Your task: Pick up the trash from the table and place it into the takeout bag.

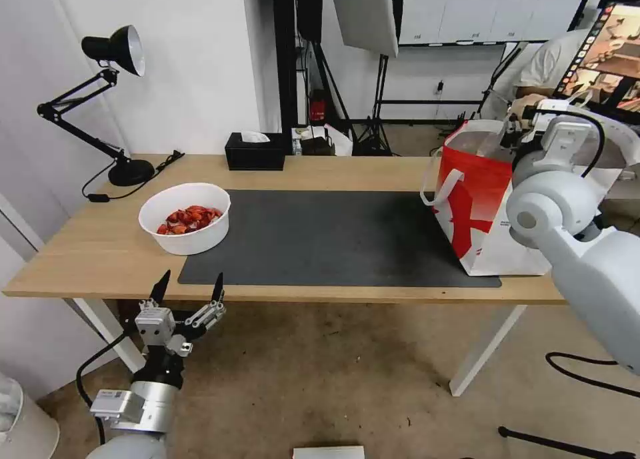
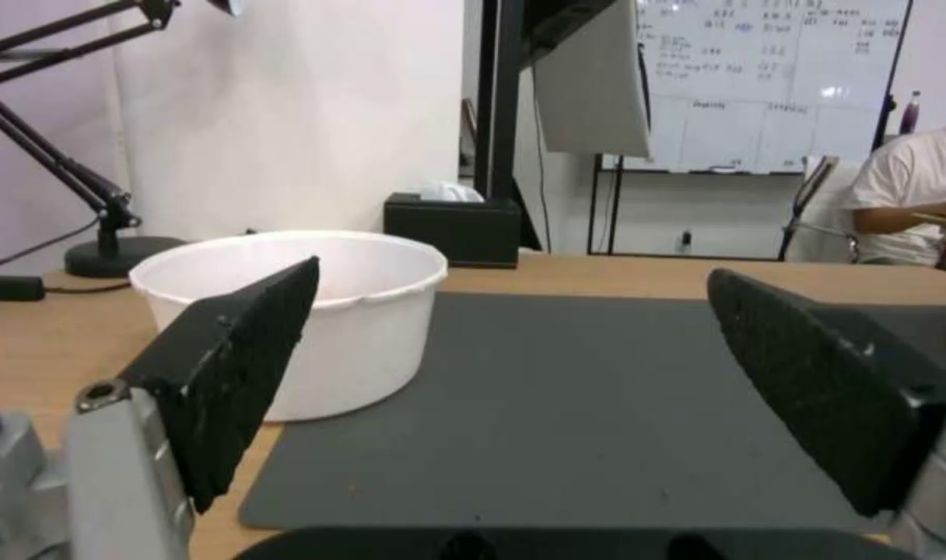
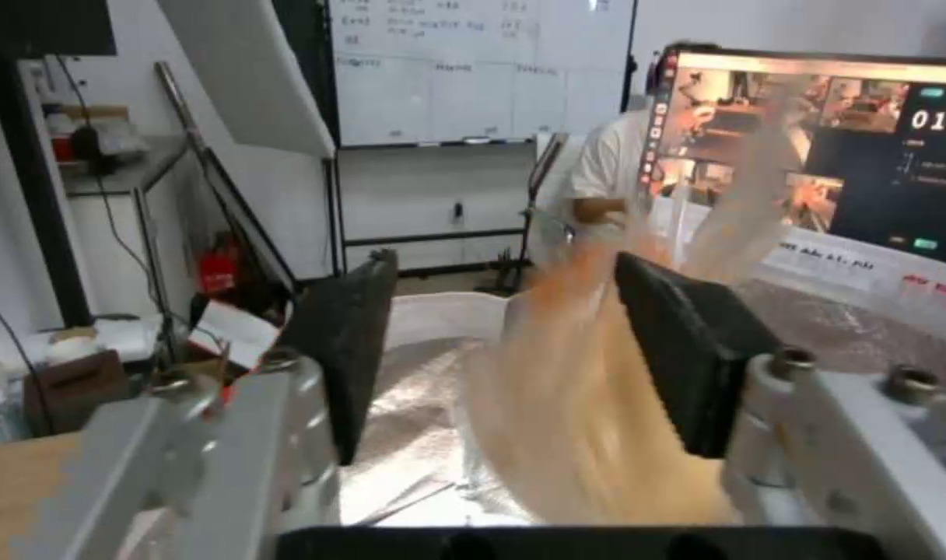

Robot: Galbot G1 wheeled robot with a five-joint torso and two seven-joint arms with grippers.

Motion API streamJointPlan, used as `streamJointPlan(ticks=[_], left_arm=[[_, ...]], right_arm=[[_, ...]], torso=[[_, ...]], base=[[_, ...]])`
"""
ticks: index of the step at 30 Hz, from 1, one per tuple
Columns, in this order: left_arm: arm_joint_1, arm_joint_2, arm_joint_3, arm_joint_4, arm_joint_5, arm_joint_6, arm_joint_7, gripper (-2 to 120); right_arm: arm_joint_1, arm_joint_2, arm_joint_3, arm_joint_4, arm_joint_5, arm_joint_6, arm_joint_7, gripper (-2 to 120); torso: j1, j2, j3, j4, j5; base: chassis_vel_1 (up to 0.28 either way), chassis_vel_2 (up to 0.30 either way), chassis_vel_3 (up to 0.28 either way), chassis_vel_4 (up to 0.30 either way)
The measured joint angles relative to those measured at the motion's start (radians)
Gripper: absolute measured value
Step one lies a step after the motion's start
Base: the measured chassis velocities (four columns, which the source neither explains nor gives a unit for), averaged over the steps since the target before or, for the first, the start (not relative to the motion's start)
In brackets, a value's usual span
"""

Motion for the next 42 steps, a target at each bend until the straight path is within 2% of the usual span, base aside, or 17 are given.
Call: streamJointPlan(ticks=[6, 9, 15, 18, 19, 20, 22, 23, 26, 27, 30, 31, 33, 34, 37, 38, 42], left_arm=[[0.001, 0.0, -0.001, 0.001, 0.0, 0.0, 0.0, 100], [0.002, 0.0, -0.001, 0.0, 0.0, 0.0, 0.0, 100], [0.0, 0.002, -0.003, -0.005, -0.002, 0.001, 0.0, 100], [-0.003, 0.002, -0.002, -0.006, -0.002, 0.002, 0.0, 100], [-0.006, 0.002, -0.002, -0.007, -0.003, 0.002, 0.0, 100], [-0.007, 0.002, -0.002, -0.007, -0.003, 0.002, 0.0, 100], [-0.017, 0.0, -0.002, -0.008, -0.003, 0.002, -0.002, 100], [-0.017, 0.0, -0.002, -0.008, -0.003, 0.002, -0.002, 100], [-0.02, -0.001, -0.002, -0.011, -0.004, 0.002, -0.003, 100], [-0.02, -0.001, -0.002, -0.011, -0.004, 0.002, -0.003, 100], [-0.014, -0.005, -0.009, -0.011, -0.004, -0.004, -0.005, 100], [-0.014, -0.005, -0.009, -0.011, -0.004, -0.004, -0.005, 100], [0.0, -0.011, -0.017, -0.005, 0.005, -0.004, 0.003, 100], [0.0, -0.011, -0.017, -0.005, 0.005, -0.004, 0.003, 100], [0.009, -0.013, -0.017, 0.016, 0.02, -0.01, 0.02, 100], [0.009, -0.013, -0.017, 0.016, 0.02, -0.01, 0.02, 100], [0.012, -0.014, -0.002, 0.051, 0.039, 0.011, 0.031, 100]], right_arm=[[0.001, 0.004, -0.003, 0.002, 0.015, 0.0, 0.005, 80], [0.002, 0.007, -0.003, 0.002, 0.018, 0.001, 0.004, 95], [-0.002, 0.007, -0.003, 0.009, 0.017, 0.008, -0.01, 100], [-0.023, -0.001, 0.004, 0.024, 0.016, 0.061, -0.058, 100], [-0.043, -0.008, 0.011, 0.041, 0.015, 0.113, -0.128, 100], [-0.047, -0.01, 0.012, 0.044, 0.014, 0.121, -0.141, 100], [-0.142, -0.033, 0.035, 0.11, -0.004, 0.24, -0.345, 100], [-0.142, -0.033, 0.035, 0.11, -0.004, 0.24, -0.345, 100], [-0.281, -0.041, 0.081, 0.158, -0.04, 0.345, -0.5, 100], [-0.281, -0.041, 0.081, 0.158, -0.04, 0.345, -0.5, 100], [-0.546, -0.04, 0.199, 0.211, -0.147, 0.466, -0.693, 100], [-0.546, -0.04, 0.199, 0.211, -0.147, 0.466, -0.693, 100], [-0.766, -0.014, 0.316, 0.243, -0.24, 0.517, -0.764, 100], [-0.766, -0.014, 0.316, 0.243, -0.24, 0.517, -0.764, 100], [-1.0, 0.045, 0.437, 0.261, -0.351, 0.6, -0.821, 100], [-1.0, 0.045, 0.437, 0.261, -0.351, 0.6, -0.821, 100], [-1.218, 0.145, 0.499, 0.252, -0.482, 0.658, -0.835, 100]], torso=[[0.0, 0.0, 0.0, -0.0001, 0.0001], [0.0, 0.0, 0.0, 0.0001, 0.0], [0.0, 0.0, 0.0, 0.0, 0.0001], [0.0, 0.0, 0.0, 0.0, 0.0], [0.0, 0.0, 0.0, 0.0, 0.0001], [0.0, 0.0, 0.0, 0.0, 0.0001], [0.0, 0.0, 0.0, 0.0002, -0.0002], [0.0, 0.0, 0.0, 0.0002, -0.0002], [0.0, 0.0, 0.0, 0.0002, 0.0], [0.0, 0.0, 0.0, 0.0002, 0.0], [0.0, 0.0, 0.0, 0.0001, -0.0002], [0.0, 0.0, 0.0, 0.0001, -0.0002], [0.0, 0.0, 0.0, 0.0001, 0.0006], [0.0, 0.0, 0.0, 0.0001, 0.0006], [0.0, 0.0, 0.0, -0.0003, 0.0001], [0.0, 0.0, 0.0, -0.0003, 0.0001], [0.0, 0.0, 0.0, -0.0003, -0.0001]], base=[[0.0, 0.0, 0.0, 0.0], [0.0, 0.0, 0.0, 0.0], [0.0, 0.0, 0.0, 0.0], [0.0, 0.0, 0.0, 0.0], [0.0, 0.0, 0.0, 0.0], [0.0, 0.0, 0.0, 0.0], [0.0, 0.0, 0.0, 0.0], [0.0, 0.0, 0.0, 0.0], [0.0, 0.0, 0.0, 0.0], [0.0, 0.0, 0.0, 0.0], [0.0, 0.0, 0.0, 0.0], [0.0, 0.0, 0.0, 0.0], [0.0, 0.0, 0.0, 0.0], [0.0, 0.0, 0.0, 0.0], [0.0, 0.0, 0.0, 0.0], [0.0, 0.0, 0.0, 0.0], [0.0, 0.0, 0.0, 0.0]])
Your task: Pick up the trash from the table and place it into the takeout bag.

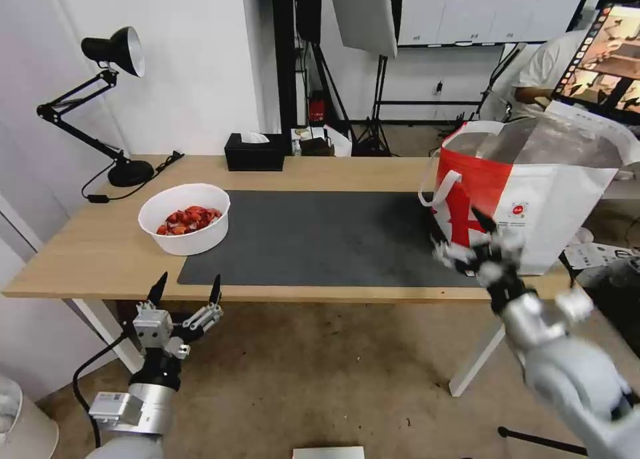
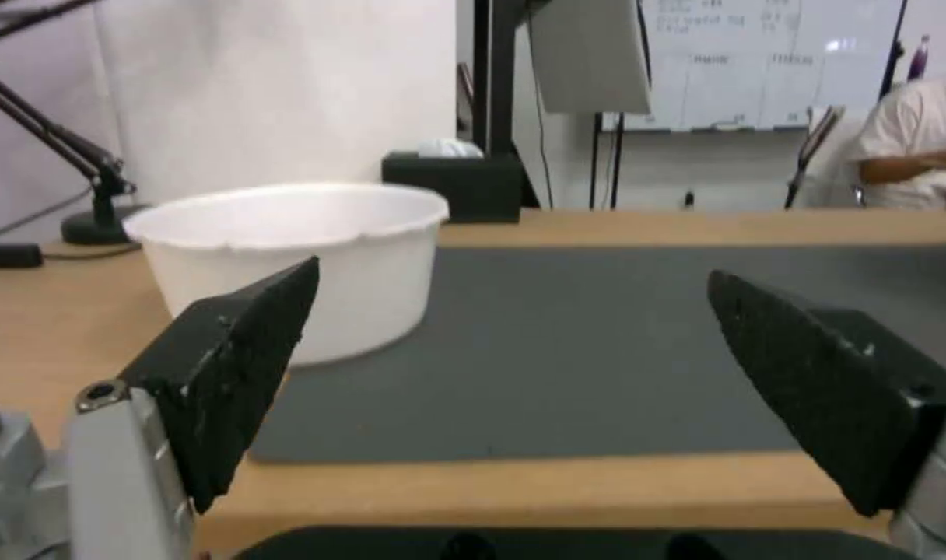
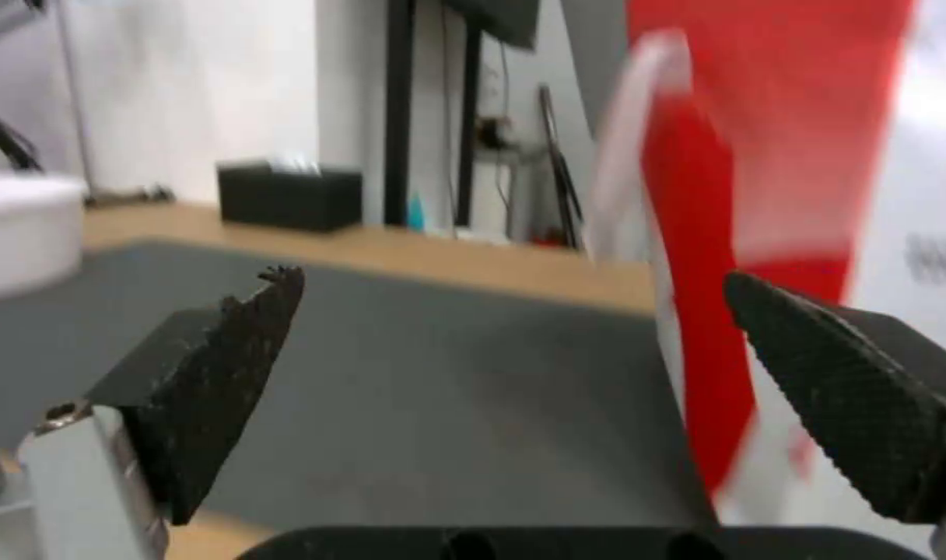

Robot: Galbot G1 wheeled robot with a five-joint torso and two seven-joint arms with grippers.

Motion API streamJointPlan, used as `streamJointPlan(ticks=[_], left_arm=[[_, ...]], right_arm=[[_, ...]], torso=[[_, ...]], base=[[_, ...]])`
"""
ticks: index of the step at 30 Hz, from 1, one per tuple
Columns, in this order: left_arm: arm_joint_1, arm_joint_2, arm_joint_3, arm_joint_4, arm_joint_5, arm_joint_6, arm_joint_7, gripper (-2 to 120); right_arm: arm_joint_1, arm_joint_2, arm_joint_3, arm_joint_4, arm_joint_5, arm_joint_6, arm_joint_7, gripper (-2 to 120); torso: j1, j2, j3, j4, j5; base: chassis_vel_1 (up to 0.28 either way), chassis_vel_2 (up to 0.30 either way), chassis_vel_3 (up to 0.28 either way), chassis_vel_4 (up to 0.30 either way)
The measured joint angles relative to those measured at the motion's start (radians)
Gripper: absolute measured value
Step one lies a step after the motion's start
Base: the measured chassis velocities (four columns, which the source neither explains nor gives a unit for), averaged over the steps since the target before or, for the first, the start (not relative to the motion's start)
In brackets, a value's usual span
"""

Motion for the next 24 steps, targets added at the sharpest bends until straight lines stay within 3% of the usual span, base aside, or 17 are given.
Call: streamJointPlan(ticks=[7, 24], left_arm=[[-0.002, -0.005, 0.016, 0.033, 0.014, 0.002, 0.005, 100], [-0.007, -0.013, 0.016, 0.047, 0.013, -0.003, 0.007, 100]], right_arm=[[-0.051, 0.057, -0.017, -0.029, -0.052, 0.016, 0.0, 100], [-0.012, 0.07, -0.082, -0.048, -0.075, -0.003, 0.007, 100]], torso=[[0.0, 0.0, 0.0, 0.0002, 0.0003], [0.0, 0.0, 0.0, 0.0004, 0.0001]], base=[[0.0, 0.0, 0.0, 0.0], [0.0, 0.0, 0.0, 0.0]])
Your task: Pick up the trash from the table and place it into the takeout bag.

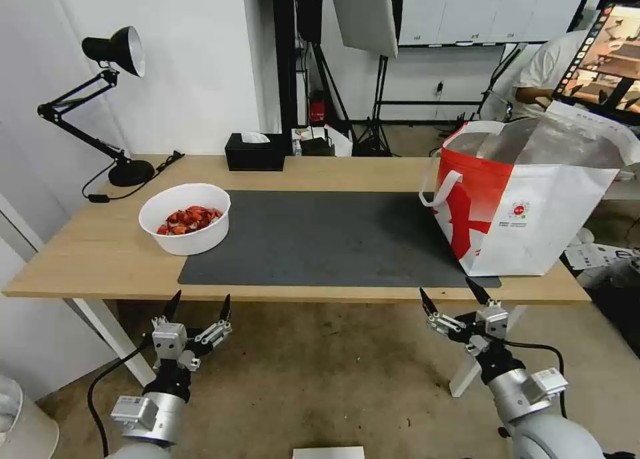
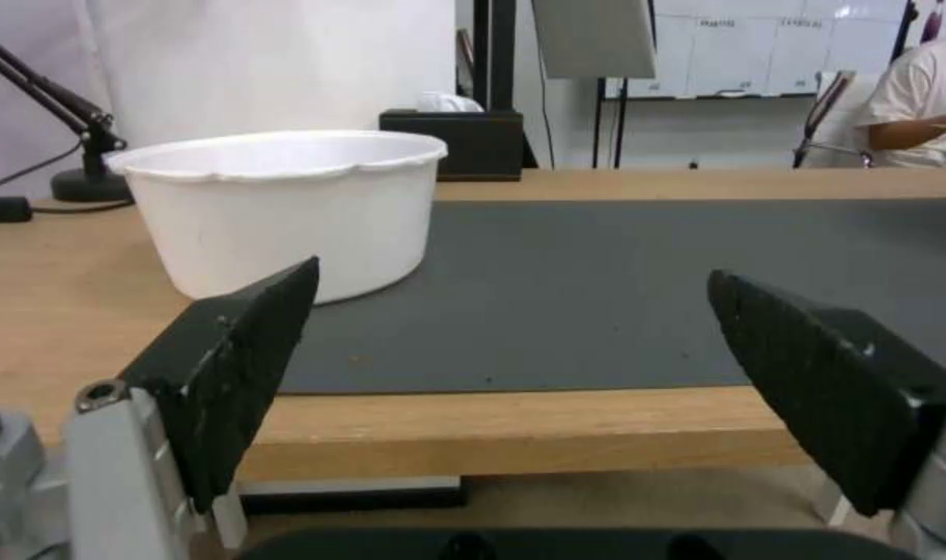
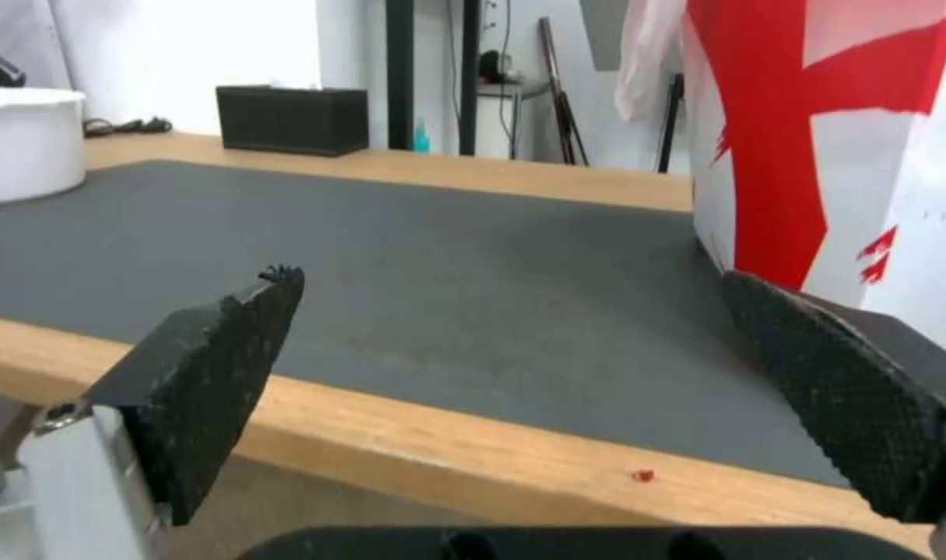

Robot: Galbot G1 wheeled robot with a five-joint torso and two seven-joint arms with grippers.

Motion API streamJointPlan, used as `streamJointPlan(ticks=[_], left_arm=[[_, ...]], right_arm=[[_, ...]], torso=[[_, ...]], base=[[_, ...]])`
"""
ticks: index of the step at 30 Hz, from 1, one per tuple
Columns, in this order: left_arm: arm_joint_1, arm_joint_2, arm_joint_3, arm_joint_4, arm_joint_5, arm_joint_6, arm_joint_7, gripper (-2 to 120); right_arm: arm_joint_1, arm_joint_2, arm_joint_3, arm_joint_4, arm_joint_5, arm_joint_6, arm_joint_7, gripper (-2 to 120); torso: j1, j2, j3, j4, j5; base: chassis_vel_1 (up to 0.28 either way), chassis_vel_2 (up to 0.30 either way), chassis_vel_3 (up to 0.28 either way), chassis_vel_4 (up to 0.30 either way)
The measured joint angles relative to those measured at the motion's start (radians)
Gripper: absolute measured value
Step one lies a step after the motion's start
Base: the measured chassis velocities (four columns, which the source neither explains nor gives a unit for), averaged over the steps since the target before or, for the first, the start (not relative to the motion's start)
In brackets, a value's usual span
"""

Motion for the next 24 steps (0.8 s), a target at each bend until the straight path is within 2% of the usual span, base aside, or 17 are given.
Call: streamJointPlan(ticks=[24], left_arm=[[-0.004, 0.004, -0.007, 0.004, -0.008, -0.009, 0.0, 100]], right_arm=[[0.004, 0.007, -0.017, -0.007, 0.017, -0.024, -0.007, 100]], torso=[[0.0, 0.0, 0.0, -0.0001, 0.0001]], base=[[0.0, 0.0, 0.0, 0.0]])
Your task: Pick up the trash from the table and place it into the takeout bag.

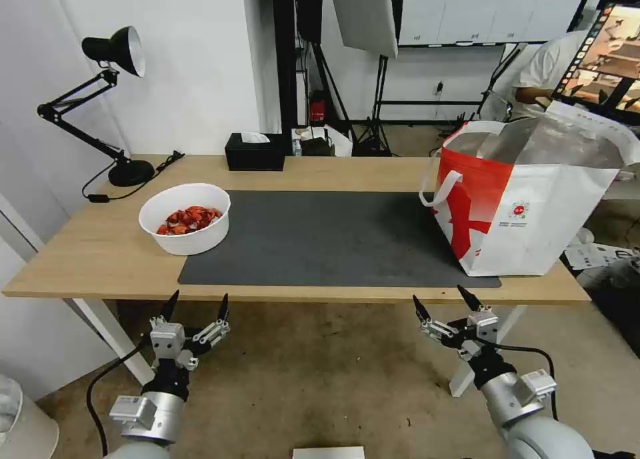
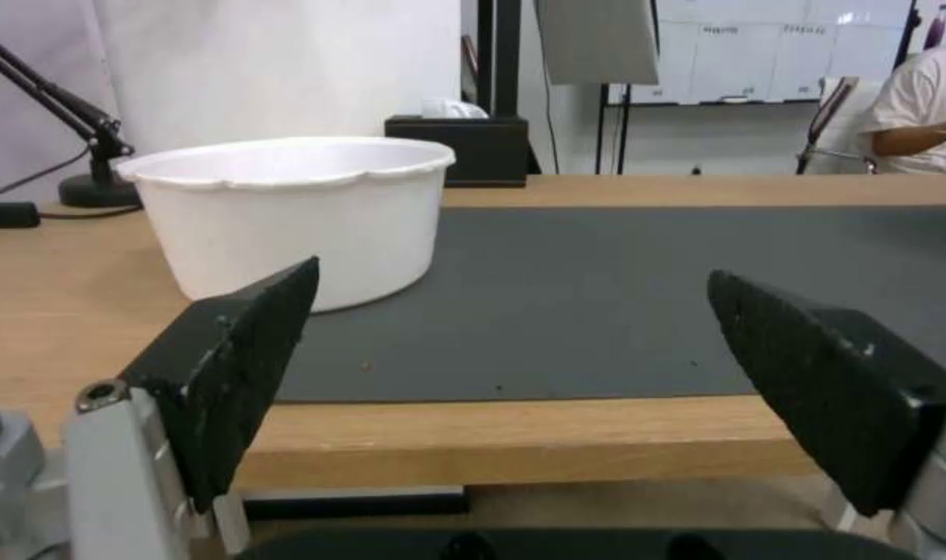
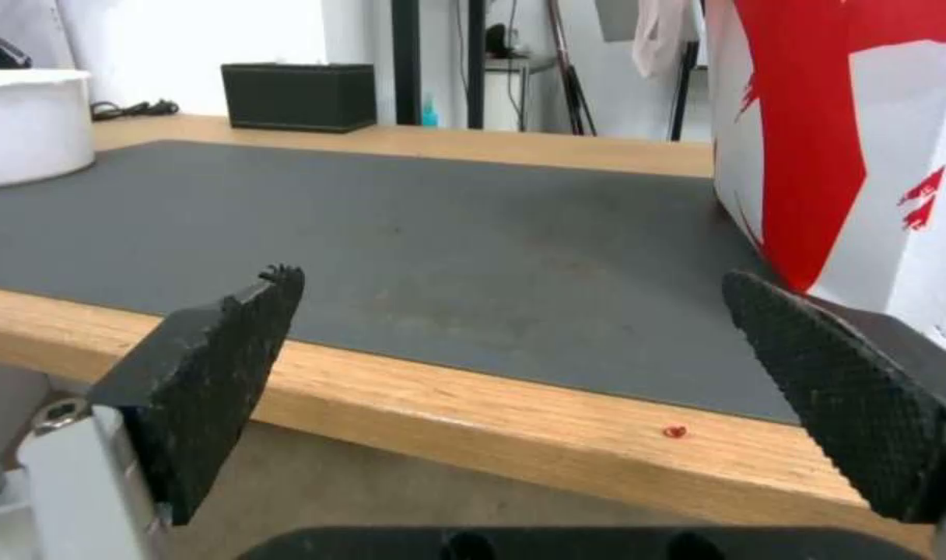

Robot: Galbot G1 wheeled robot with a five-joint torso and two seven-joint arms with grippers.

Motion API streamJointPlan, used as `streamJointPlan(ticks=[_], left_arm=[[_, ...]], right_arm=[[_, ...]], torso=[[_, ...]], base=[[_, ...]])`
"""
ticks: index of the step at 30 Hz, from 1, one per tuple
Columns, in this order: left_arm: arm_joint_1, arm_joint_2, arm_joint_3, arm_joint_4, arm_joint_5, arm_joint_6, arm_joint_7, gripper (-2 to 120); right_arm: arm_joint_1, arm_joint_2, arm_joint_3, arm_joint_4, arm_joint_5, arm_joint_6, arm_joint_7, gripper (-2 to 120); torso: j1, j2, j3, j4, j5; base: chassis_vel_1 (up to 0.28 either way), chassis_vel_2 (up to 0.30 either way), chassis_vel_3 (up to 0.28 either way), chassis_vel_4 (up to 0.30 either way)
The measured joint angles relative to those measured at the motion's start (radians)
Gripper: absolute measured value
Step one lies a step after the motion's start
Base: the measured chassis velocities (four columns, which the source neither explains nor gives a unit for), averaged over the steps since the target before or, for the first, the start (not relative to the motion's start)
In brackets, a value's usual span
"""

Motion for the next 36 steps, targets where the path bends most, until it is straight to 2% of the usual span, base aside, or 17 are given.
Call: streamJointPlan(ticks=[5, 7, 9, 10, 12, 13, 15, 16, 19, 20, 23, 24, 26, 27, 28, 31, 36], left_arm=[[-0.03, 0.025, -0.013, -0.015, -0.045, 0.027, -0.032, 100], [-0.099, 0.091, -0.04, -0.052, -0.134, 0.116, -0.101, 100], [-0.216, 0.224, -0.071, -0.049, -0.235, 0.222, -0.199, 100], [-0.216, 0.224, -0.071, -0.049, -0.235, 0.222, -0.199, 100], [-0.346, 0.364, -0.076, 0.005, -0.363, 0.314, -0.294, 100], [-0.346, 0.364, -0.076, 0.005, -0.363, 0.314, -0.294, 100], [-0.521, 0.495, -0.045, 0.093, -0.61, 0.434, -0.4, 100], [-0.521, 0.495, -0.045, 0.093, -0.61, 0.434, -0.4, 100], [-0.737, 0.574, 0.022, 0.218, -0.933, 0.6, -0.531, 100], [-0.737, 0.574, 0.022, 0.218, -0.933, 0.6, -0.531, 100], [-0.938, 0.59, 0.125, 0.365, -1.182, 0.733, -0.642, 100], [-0.938, 0.59, 0.125, 0.365, -1.182, 0.733, -0.642, 100], [-1.04, 0.581, 0.202, 0.455, -1.256, 0.783, -0.69, 100], [-1.089, 0.571, 0.249, 0.506, -1.275, 0.801, -0.708, 100], [-1.089, 0.571, 0.249, 0.506, -1.275, 0.801, -0.708, 100], [-1.17, 0.534, 0.319, 0.598, -1.282, 0.823, -0.728, 100], [-1.216, 0.503, 0.36, 0.656, -1.289, 0.833, -0.737, 100]], right_arm=[[0.0, 0.0, 0.0, 0.0, 0.0, 0.0, 0.0, 100], [0.0, 0.0, 0.0, 0.001, 0.0, -0.001, -0.001, 100], [0.0, 0.0, 0.0, 0.001, 0.0, -0.001, -0.001, 100], [0.0, 0.0, 0.0, 0.001, 0.0, -0.001, -0.001, 100], [0.0, 0.0, 0.001, 0.001, 0.0, -0.001, -0.001, 100], [0.0, 0.0, 0.001, 0.001, 0.0, -0.001, -0.001, 100], [0.0, 0.0, 0.001, 0.001, 0.001, -0.001, -0.001, 100], [0.0, 0.0, 0.001, 0.001, 0.001, -0.001, -0.001, 100], [0.0, 0.0, 0.001, 0.002, 0.001, -0.001, -0.001, 100], [0.0, 0.0, 0.001, 0.002, 0.001, -0.001, -0.001, 100], [0.0, 0.0, 0.001, 0.002, 0.001, -0.001, -0.001, 100], [0.0, 0.0, 0.001, 0.002, 0.001, -0.001, -0.001, 100], [0.0, 0.0, 0.001, 0.002, 0.001, -0.001, -0.001, 100], [0.0, 0.0, 0.001, 0.002, 0.001, -0.001, -0.001, 100], [0.0, 0.0, 0.001, 0.002, 0.001, -0.001, -0.001, 100], [0.0, 0.0, 0.001, 0.002, 0.001, -0.001, -0.001, 100], [0.0, 0.0, 0.001, 0.002, 0.001, -0.001, -0.001, 100]], torso=[[0.0, 0.0, 0.0, 0.0005, -0.0003], [0.0, 0.0, 0.0, 0.0003, -0.0002], [0.0, 0.0, 0.0, -0.0001, -0.0002], [0.0, 0.0, 0.0, -0.0001, -0.0002], [0.0, 0.0, 0.0, -0.0001, -0.0003], [0.0, 0.0, 0.0, -0.0001, -0.0003], [0.0, 0.0, 0.0, 0.0, -0.0002], [0.0, 0.0, 0.0, 0.0, -0.0002], [0.0, 0.0, 0.0, -0.0001, -0.0002], [0.0, 0.0, 0.0, -0.0001, -0.0002], [0.0, 0.0, 0.0, 0.0002, -0.0003], [0.0, 0.0, 0.0, 0.0002, -0.0003], [0.0, 0.0, 0.0, -0.0001, -0.0001], [0.0, 0.0, 0.0, 0.0, 0.0], [0.0, 0.0, 0.0, 0.0, 0.0], [0.0, 0.0, 0.0, 0.0, -0.0003], [0.0, 0.0, 0.0, 0.0001, 0.0]], base=[[0.0, 0.0, 0.0, 0.0], [0.0, 0.0, 0.0, 0.0], [0.0, 0.0, 0.0, 0.0], [0.0, 0.0, 0.0, 0.0], [0.0, 0.0, 0.0, 0.0], [0.0, 0.0, 0.0, 0.0], [0.0, 0.0, 0.0, 0.0], [0.0, 0.0, 0.0, 0.0], [0.0, 0.0, 0.0, 0.0], [0.0, 0.0, 0.0, 0.0], [0.0, 0.0, 0.0, 0.0], [0.0, 0.0, 0.0, 0.0], [0.0, 0.0, 0.0, 0.0], [0.0, 0.0, 0.0, 0.0], [0.0, 0.0, 0.0, 0.0], [0.0, 0.0, 0.0, 0.0], [0.0, 0.0, 0.0, 0.0]])
